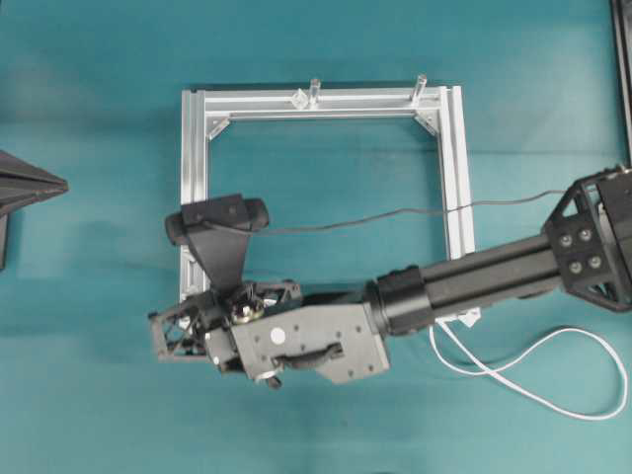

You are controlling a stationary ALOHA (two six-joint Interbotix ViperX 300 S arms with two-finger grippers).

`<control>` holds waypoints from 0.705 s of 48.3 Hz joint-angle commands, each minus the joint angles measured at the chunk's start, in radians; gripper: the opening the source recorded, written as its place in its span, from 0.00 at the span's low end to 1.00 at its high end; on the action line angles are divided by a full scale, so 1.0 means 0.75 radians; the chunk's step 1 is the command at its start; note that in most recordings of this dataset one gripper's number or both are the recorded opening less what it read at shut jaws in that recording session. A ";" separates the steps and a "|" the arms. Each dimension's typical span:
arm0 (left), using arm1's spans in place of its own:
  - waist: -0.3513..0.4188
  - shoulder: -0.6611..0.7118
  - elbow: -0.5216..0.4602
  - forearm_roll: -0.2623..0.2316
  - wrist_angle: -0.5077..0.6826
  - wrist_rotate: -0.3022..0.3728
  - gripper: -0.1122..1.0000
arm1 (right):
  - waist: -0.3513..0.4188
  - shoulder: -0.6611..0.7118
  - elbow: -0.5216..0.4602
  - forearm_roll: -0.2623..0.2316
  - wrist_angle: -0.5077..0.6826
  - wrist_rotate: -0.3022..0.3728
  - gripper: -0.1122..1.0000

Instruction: Move the cable alternately left and right between 8 closely spaced pins so it hooks onto each one.

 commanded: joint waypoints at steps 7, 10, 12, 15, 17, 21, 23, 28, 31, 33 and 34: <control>0.002 0.010 -0.014 0.004 -0.006 -0.006 0.10 | 0.072 -0.016 -0.063 0.000 -0.002 0.063 0.22; 0.002 0.010 -0.014 0.004 -0.008 -0.008 0.10 | 0.086 -0.004 -0.084 0.000 -0.002 0.082 0.22; 0.004 0.010 -0.014 0.002 -0.008 -0.008 0.10 | 0.098 0.006 -0.096 0.000 -0.002 0.088 0.22; 0.002 0.010 -0.014 0.004 -0.006 -0.008 0.10 | 0.112 0.022 -0.123 0.000 -0.002 0.092 0.22; 0.004 0.010 -0.014 0.004 -0.006 -0.008 0.10 | 0.123 0.035 -0.141 0.002 0.000 0.092 0.22; 0.004 0.010 -0.014 0.002 -0.006 -0.006 0.10 | 0.133 0.063 -0.184 0.010 0.008 0.092 0.22; 0.004 0.010 -0.014 0.004 -0.006 -0.008 0.10 | 0.135 0.076 -0.200 0.012 0.014 0.092 0.22; 0.002 0.010 -0.012 0.004 -0.006 -0.008 0.10 | 0.129 0.096 -0.239 0.004 0.018 0.092 0.22; 0.004 0.010 -0.014 0.002 -0.006 -0.008 0.10 | 0.123 0.106 -0.262 -0.002 0.014 0.088 0.22; 0.002 0.010 -0.014 0.004 -0.006 -0.008 0.10 | 0.115 0.119 -0.288 -0.008 0.008 0.086 0.22; 0.004 0.010 -0.014 0.004 -0.006 -0.008 0.10 | 0.112 0.123 -0.301 -0.010 0.008 0.084 0.22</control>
